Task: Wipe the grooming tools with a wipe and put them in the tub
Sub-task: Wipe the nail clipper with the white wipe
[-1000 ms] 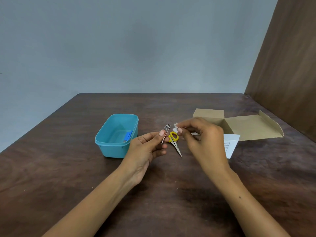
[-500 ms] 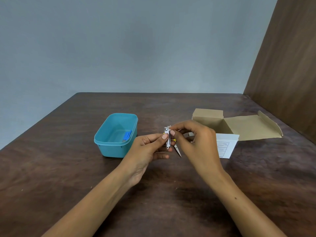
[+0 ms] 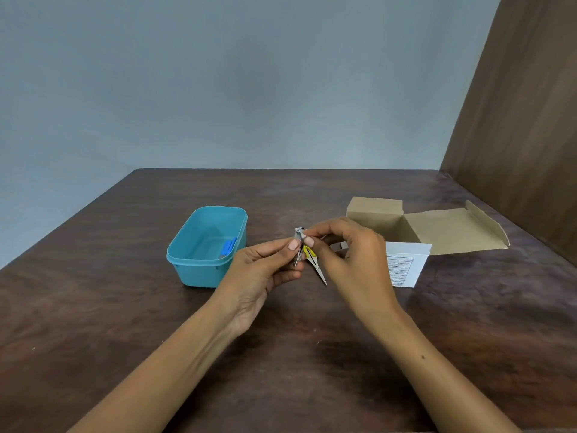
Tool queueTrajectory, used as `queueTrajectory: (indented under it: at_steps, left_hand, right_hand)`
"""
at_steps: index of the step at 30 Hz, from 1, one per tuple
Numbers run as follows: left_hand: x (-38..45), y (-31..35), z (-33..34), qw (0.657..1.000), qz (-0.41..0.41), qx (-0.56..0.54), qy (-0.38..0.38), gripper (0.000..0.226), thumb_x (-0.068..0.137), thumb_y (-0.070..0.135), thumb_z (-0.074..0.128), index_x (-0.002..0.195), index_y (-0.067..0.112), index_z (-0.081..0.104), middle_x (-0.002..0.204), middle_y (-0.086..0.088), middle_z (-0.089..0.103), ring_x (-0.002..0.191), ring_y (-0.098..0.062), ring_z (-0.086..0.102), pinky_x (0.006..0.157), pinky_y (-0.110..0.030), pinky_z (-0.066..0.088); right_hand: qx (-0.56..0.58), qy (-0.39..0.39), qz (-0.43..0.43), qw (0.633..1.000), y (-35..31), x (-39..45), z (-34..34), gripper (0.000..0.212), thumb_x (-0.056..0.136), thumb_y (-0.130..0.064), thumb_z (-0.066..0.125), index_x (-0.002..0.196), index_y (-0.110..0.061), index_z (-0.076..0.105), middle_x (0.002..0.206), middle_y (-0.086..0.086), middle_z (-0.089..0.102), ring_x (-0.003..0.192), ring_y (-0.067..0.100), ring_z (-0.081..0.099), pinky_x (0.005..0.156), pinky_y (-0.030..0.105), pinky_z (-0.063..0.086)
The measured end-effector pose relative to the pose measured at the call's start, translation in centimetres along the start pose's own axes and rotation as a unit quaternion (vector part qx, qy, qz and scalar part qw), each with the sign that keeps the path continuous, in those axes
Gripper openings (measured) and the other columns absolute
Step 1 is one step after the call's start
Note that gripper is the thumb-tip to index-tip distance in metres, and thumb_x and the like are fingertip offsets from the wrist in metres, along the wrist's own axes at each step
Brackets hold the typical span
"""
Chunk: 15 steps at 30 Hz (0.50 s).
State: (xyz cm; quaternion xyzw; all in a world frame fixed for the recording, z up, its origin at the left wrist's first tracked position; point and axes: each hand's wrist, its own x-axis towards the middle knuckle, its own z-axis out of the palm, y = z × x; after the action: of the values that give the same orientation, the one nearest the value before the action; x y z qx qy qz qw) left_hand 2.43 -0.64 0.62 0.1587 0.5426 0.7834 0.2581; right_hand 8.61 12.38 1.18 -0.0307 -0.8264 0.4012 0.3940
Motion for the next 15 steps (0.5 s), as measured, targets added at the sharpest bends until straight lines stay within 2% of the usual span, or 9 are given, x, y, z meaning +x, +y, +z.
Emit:
queueTrajectory:
  at_steps: [4,10,15]
  left_hand:
    - [0.02,-0.18,-0.13,1.000,0.008,-0.011,0.006,0.023,0.081,0.012,0.062,0.098,0.002,0.072,0.072,-0.002,0.069,0.061,-0.005,0.062,0.058,-0.016,0.054]
    - [-0.09,-0.16,0.05,1.000,-0.009,0.006,0.003,0.030,0.081,0.018,0.063,0.106,0.004,0.070,0.075,0.001,0.069,0.062,-0.004,0.060,0.057,-0.017,0.054]
    - [0.01,-0.27,0.14,0.999,-0.002,-0.026,0.029,0.023,0.079,0.014,0.063,0.096,0.001,0.071,0.075,-0.003,0.071,0.061,-0.005,0.061,0.058,-0.017,0.055]
  right_hand:
    - [0.016,-0.044,0.008,0.999,0.03,-0.18,-0.10,0.010,0.078,-0.010,0.075,0.080,-0.019,0.074,0.079,-0.006,0.072,0.074,0.006,0.064,0.059,0.007,0.041]
    - [-0.030,0.017,-0.044,0.998,0.02,0.10,-0.04,0.011,0.078,-0.008,0.073,0.080,-0.019,0.074,0.077,-0.006,0.069,0.072,0.008,0.061,0.058,0.013,0.044]
    - [-0.056,-0.030,-0.092,0.994,0.43,-0.12,-0.03,0.013,0.077,-0.005,0.073,0.081,-0.018,0.073,0.078,-0.004,0.066,0.070,0.009,0.060,0.056,0.021,0.046]
